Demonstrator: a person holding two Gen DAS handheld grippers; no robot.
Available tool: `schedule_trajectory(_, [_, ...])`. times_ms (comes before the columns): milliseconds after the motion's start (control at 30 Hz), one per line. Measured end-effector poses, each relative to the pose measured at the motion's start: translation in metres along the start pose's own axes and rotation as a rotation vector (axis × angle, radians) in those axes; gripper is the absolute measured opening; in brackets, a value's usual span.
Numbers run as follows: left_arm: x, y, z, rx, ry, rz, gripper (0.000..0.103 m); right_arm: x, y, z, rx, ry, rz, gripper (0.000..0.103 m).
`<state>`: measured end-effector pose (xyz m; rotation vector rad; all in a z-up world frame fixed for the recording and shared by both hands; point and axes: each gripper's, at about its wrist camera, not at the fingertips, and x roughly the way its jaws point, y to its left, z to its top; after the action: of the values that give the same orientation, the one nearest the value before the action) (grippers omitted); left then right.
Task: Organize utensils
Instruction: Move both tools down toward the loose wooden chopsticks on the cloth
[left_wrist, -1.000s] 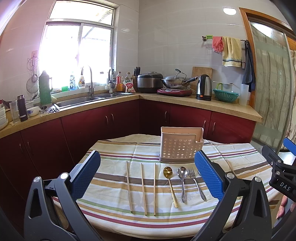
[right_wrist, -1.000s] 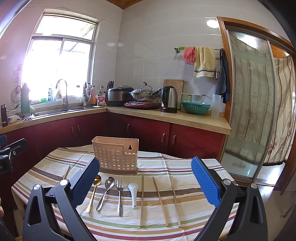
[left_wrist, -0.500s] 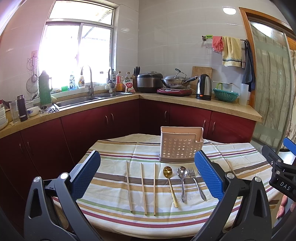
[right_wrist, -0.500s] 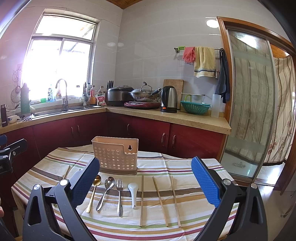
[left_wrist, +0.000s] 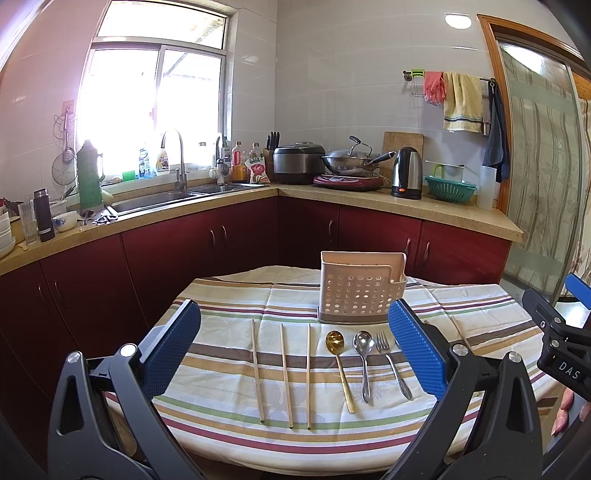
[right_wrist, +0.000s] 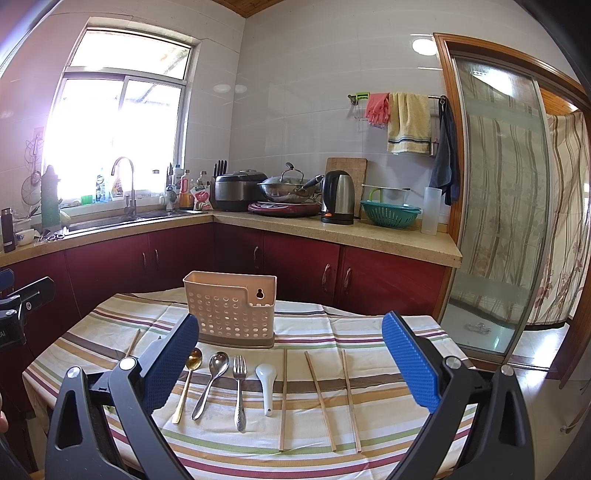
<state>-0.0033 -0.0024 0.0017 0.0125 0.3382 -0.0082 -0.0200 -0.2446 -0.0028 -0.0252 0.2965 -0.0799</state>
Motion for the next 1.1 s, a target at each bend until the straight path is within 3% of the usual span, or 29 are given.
schedule_trajectory(367, [0.001, -0.003, 0.002, 0.001, 0.012, -0.006, 0.099, 0.000, -0.001, -0.002, 0.002, 0.002, 0.008, 0.097])
schedule_trajectory(633, [0.042, 0.010, -0.034, 0.023, 0.104, -0.005, 0.099, 0.038, -0.007, -0.037, 0.014, 0.038, 0.015, 0.097])
schedule_trajectory(1033, [0.123, 0.053, -0.115, -0.026, 0.291, 0.084, 0.099, 0.092, -0.038, -0.112, 0.061, 0.177, -0.013, 0.096])
schedule_trajectory(1100, [0.133, 0.055, -0.126, -0.015, 0.325, 0.092, 0.094, 0.097, -0.042, -0.121, 0.062, 0.196, -0.019, 0.096])
